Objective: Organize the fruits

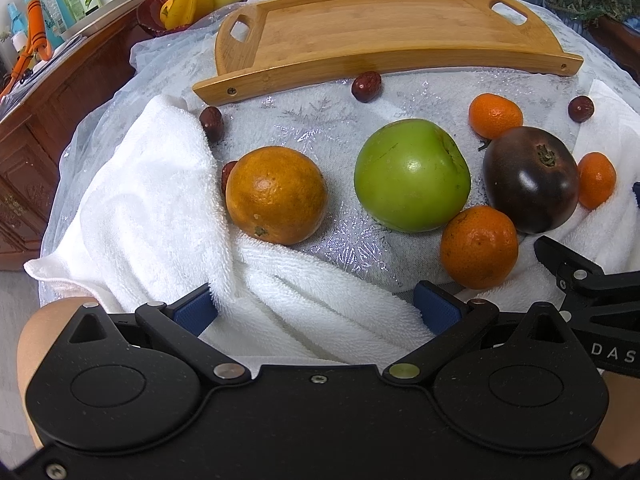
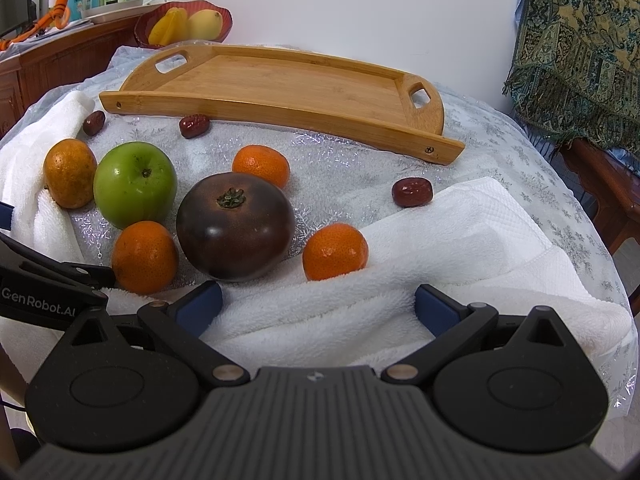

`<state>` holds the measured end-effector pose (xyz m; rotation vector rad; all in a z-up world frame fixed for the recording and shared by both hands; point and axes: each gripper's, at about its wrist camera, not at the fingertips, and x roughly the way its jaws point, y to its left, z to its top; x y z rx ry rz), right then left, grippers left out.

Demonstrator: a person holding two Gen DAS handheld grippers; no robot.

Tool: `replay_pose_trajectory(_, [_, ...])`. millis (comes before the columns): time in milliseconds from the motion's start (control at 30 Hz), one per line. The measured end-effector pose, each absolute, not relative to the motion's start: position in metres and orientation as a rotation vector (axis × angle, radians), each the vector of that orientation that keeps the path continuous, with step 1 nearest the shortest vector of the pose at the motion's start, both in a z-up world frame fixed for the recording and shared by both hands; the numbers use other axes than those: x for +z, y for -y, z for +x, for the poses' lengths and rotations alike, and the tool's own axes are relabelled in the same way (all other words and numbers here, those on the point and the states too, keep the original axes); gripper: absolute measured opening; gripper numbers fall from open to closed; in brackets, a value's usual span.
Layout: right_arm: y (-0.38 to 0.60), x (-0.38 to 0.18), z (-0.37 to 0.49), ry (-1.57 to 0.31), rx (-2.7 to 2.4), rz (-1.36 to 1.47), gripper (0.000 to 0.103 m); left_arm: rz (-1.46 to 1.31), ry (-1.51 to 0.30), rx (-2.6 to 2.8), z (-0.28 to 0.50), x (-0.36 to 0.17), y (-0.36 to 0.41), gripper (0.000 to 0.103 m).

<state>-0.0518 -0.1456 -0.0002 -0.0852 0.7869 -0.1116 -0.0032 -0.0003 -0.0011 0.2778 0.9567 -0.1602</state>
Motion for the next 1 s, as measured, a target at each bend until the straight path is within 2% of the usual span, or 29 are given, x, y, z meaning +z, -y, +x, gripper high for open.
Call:
replay_pose_trajectory(433, [0.147,0.002,-0.051,-0.808,-0.098,-0.085,0.103,0.267,-0.916,-0.152,-0.013,0.002,-0.001,0.103])
replay_pose_trajectory(667, [0.147,0.014,-0.070,-0.699,-0.073,-0.053,0.103,0.192,-0.855,-0.223,-0.022,0.018,-0.013,0.103])
replay_pose_trajectory(833, [0.152,0.024,-0.078,-0.624,-0.043,-0.008,0.095,0.147,-0.847,-0.287,-0.021,0.029,-0.021,0.103])
replay_pose_trajectory(933, [0.153,0.025,-0.079,-0.605,-0.039,-0.006,0.086,0.058,-0.815,-0.309,-0.023,0.035,-0.033,0.102])
replay_pose_trajectory(1000, [0.153,0.025,-0.079,-0.600,-0.034,-0.007,0.079,-0.011,-0.790,-0.325,-0.023,0.041,-0.040,0.093])
